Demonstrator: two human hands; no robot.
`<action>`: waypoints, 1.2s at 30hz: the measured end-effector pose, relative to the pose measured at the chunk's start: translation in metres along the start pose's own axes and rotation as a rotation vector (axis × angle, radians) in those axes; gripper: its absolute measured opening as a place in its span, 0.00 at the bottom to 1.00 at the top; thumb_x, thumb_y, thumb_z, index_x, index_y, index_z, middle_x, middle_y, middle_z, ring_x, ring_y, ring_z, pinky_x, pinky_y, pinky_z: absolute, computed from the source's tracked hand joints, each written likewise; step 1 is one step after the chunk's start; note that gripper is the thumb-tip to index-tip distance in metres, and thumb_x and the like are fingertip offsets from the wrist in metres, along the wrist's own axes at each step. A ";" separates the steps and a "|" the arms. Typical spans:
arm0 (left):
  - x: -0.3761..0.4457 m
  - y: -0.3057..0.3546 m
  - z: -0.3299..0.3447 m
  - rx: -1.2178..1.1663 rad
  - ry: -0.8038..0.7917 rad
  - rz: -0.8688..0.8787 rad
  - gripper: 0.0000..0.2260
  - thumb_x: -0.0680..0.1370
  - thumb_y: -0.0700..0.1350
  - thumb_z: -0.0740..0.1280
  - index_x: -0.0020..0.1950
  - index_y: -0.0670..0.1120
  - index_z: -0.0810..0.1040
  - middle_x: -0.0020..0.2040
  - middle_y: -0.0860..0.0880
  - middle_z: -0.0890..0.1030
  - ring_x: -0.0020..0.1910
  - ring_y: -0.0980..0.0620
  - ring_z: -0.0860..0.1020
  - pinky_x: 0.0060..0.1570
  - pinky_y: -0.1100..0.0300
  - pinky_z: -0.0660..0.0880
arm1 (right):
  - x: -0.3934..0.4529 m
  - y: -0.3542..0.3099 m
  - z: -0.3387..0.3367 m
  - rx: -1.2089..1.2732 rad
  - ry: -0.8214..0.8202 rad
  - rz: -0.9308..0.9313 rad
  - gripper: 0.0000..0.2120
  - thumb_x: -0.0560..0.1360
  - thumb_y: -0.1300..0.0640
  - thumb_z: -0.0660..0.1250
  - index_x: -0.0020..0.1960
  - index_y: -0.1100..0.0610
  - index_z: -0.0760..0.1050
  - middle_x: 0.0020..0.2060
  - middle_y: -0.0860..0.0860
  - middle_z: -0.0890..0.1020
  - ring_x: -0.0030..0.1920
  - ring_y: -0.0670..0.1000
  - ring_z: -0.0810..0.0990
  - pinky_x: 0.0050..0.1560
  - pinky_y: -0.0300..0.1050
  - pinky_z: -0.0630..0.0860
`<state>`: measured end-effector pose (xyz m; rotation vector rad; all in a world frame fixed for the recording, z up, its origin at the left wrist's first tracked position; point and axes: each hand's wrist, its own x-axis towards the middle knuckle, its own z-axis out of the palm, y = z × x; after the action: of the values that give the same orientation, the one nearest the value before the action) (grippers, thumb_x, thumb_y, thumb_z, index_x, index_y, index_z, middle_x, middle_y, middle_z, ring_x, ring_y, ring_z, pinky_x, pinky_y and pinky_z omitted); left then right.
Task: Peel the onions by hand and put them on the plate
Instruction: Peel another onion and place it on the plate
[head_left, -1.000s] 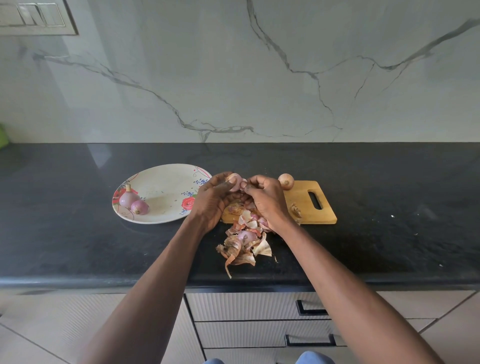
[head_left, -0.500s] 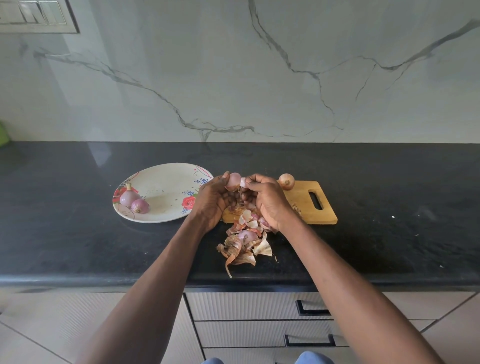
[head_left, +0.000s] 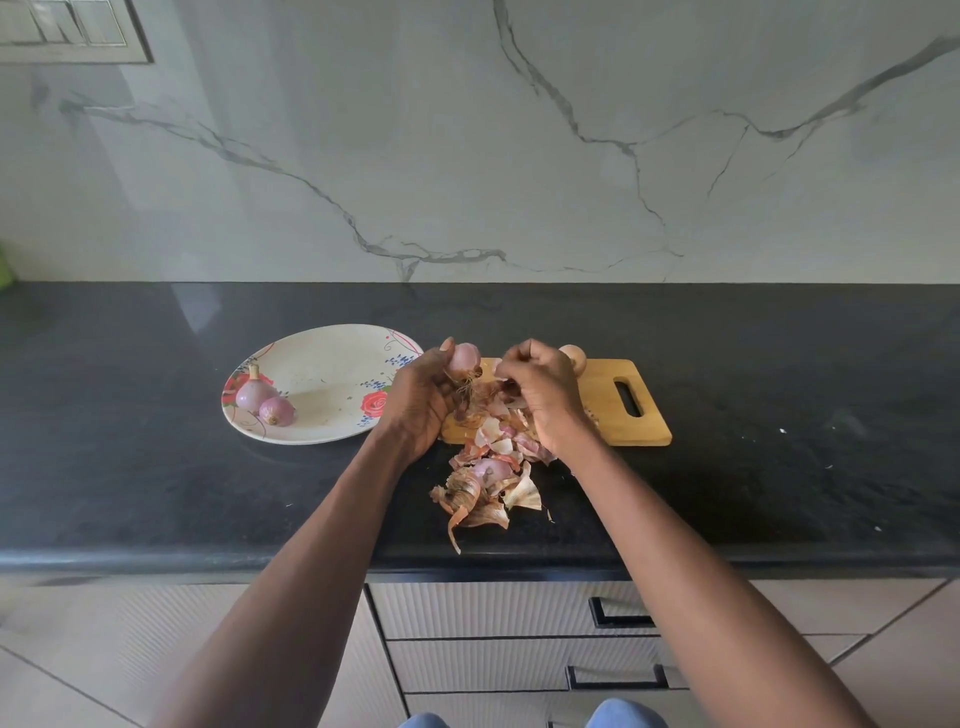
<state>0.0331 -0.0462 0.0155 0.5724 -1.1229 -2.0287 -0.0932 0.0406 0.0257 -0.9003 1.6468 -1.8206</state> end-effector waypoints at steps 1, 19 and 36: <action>0.000 0.000 -0.001 0.006 0.001 0.017 0.14 0.80 0.45 0.69 0.60 0.36 0.76 0.50 0.39 0.82 0.45 0.46 0.82 0.44 0.54 0.83 | -0.001 0.002 0.000 -0.111 0.008 -0.071 0.08 0.71 0.67 0.71 0.40 0.56 0.77 0.35 0.50 0.81 0.35 0.47 0.79 0.35 0.41 0.77; -0.001 -0.006 -0.004 0.127 -0.037 0.116 0.19 0.74 0.43 0.72 0.64 0.38 0.79 0.56 0.37 0.84 0.53 0.41 0.84 0.56 0.48 0.82 | -0.001 0.012 0.000 -0.506 0.109 -0.528 0.11 0.74 0.58 0.73 0.55 0.61 0.83 0.49 0.53 0.86 0.49 0.47 0.84 0.52 0.48 0.82; -0.005 -0.010 -0.002 0.289 -0.013 0.137 0.19 0.77 0.51 0.69 0.64 0.42 0.81 0.52 0.33 0.83 0.46 0.37 0.79 0.43 0.50 0.81 | 0.000 0.024 0.003 -0.582 0.085 -0.620 0.04 0.73 0.63 0.74 0.47 0.63 0.85 0.38 0.54 0.84 0.36 0.48 0.80 0.35 0.44 0.78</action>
<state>0.0340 -0.0404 0.0062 0.6073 -1.4361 -1.7688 -0.0922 0.0363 0.0018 -1.7649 2.1719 -1.7673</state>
